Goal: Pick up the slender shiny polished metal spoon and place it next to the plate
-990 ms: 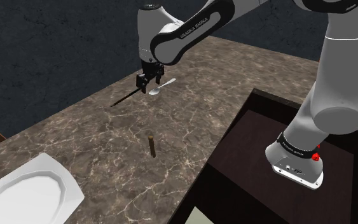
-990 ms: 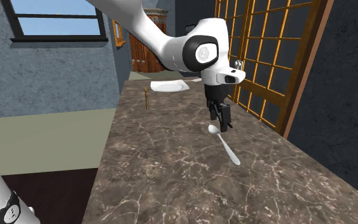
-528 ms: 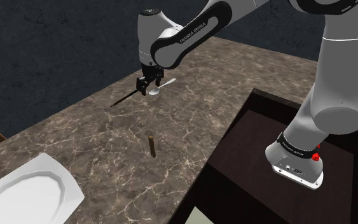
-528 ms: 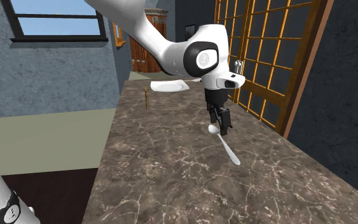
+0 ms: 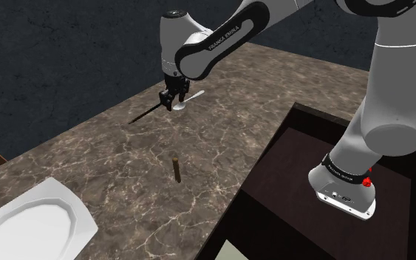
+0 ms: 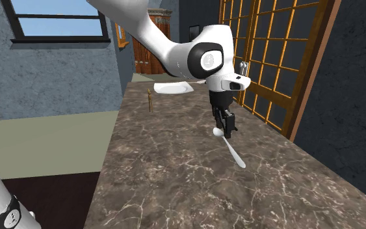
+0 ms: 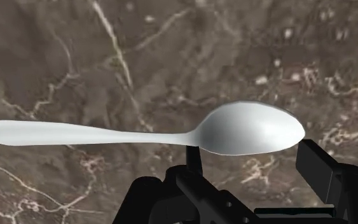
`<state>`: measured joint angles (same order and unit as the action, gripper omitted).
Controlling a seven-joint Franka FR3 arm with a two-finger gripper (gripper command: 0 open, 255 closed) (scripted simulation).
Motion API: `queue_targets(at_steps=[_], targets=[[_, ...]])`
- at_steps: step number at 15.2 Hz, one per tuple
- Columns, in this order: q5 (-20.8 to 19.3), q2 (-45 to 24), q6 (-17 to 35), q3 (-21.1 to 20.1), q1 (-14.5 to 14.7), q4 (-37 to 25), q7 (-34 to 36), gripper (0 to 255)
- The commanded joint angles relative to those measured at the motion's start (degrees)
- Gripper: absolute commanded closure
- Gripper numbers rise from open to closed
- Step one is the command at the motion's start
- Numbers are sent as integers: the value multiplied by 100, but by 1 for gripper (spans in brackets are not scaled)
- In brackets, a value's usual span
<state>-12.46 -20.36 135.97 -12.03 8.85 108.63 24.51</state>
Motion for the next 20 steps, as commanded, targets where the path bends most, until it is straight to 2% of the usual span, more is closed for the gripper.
queue_targets(at_steps=[1, 4, 20], targets=[[0, -1, 0, 1, 0, 0, 0, 255], [0, -1, 1, 1, 0, 1, 0, 255], [274, 555, -1037, -102, -58, -507, -245, 255]])
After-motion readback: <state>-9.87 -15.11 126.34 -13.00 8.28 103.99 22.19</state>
